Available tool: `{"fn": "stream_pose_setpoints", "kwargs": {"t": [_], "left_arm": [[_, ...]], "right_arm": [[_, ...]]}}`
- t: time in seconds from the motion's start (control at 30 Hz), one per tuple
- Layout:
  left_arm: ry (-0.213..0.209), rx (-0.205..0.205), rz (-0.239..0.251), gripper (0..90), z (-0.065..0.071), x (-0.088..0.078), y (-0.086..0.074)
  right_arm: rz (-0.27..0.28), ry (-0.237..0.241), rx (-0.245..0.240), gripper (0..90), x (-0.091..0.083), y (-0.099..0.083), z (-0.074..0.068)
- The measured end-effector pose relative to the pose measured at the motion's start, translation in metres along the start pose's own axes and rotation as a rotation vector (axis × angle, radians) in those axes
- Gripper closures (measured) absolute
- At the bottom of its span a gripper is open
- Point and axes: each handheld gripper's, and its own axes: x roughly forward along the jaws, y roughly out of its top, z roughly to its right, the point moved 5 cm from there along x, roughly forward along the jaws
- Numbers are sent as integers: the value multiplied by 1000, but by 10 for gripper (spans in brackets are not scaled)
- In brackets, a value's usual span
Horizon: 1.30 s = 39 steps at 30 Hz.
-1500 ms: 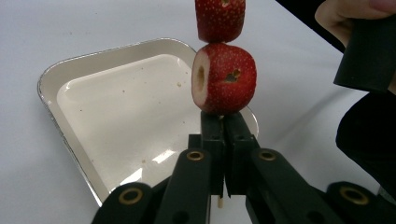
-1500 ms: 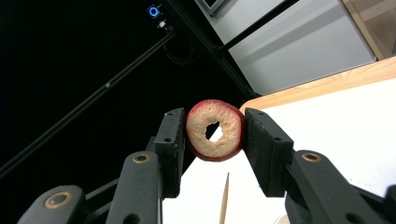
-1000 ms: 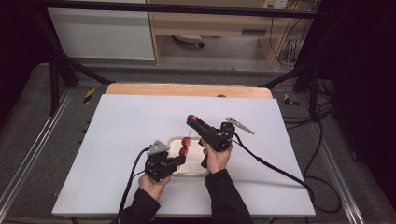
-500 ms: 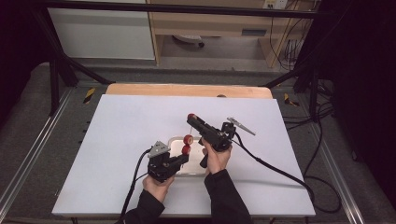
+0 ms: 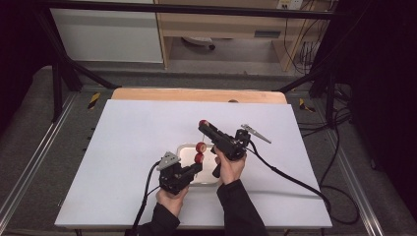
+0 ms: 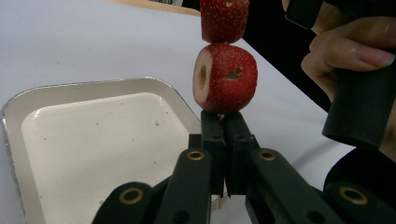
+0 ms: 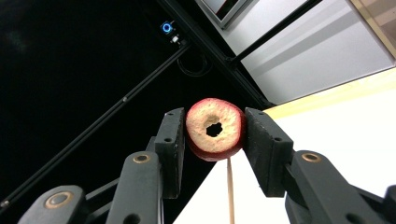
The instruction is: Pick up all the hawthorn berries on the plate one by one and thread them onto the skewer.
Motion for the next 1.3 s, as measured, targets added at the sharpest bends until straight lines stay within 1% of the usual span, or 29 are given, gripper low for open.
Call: {"fn": "stream_pose_setpoints", "kwargs": {"t": [0.2, 0.27, 0.33, 0.4, 0.47, 0.63, 0.67, 0.7, 0.77, 0.83, 0.9, 1.0, 1.07, 1.13, 1.2, 1.23, 1.27, 1.3], "left_arm": [[10, 4, 29, 886, -1, -2, -2], [16, 11, 34, 886, -1, -2, -2], [22, 8, 36, 886, -2, -2, -3], [28, 15, 40, 886, -2, -2, -4], [44, 35, 49, 886, 0, -2, -5], [28, 25, 75, 887, 8, 0, -5], [25, 22, 79, 887, 9, 1, -5], [22, 28, 84, 887, 11, 1, -5], [21, 31, 86, 887, 14, 2, -6], [24, 31, 99, 887, 12, 1, -6], [29, 23, 109, 887, 7, -4, -4], [34, 24, 109, 887, 5, -6, -3], [37, 29, 114, 887, 6, -6, -5], [36, 22, 118, 887, 6, -5, -6], [35, 29, 119, 888, 7, -5, -7], [33, 27, 120, 887, 9, -4, -7], [34, 33, 121, 888, 10, -4, -7], [34, 39, 119, 888, 11, -3, -8]], "right_arm": [[-3, 6, -6, 601, -1, 0, -2], [-6, 7, -4, 601, -1, 0, -2], [-10, 5, -5, 601, -2, 0, -3], [-12, 0, -6, 601, -2, 0, -3], [-8, -4, 2, 601, -2, 0, -3], [36, 1, 16, 604, -4, -2, -6], [43, 5, 8, 604, -5, -2, -7], [49, 5, 4, 604, -5, -3, -8], [51, 19, 26, 605, -5, -4, -8], [50, 22, 25, 604, -5, -5, -9], [60, 24, 21, 603, -7, -2, -9], [58, 28, 16, 602, -7, -1, -10], [57, 29, 18, 602, -7, -1, -10], [57, 28, 13, 602, -8, -2, -11], [64, 25, 10, 603, -8, -4, -11], [72, 30, 16, 604, -7, -5, -11], [79, 32, 12, 604, -7, -6, -11], [86, 42, 20, 605, -8, -6, -12]]}}
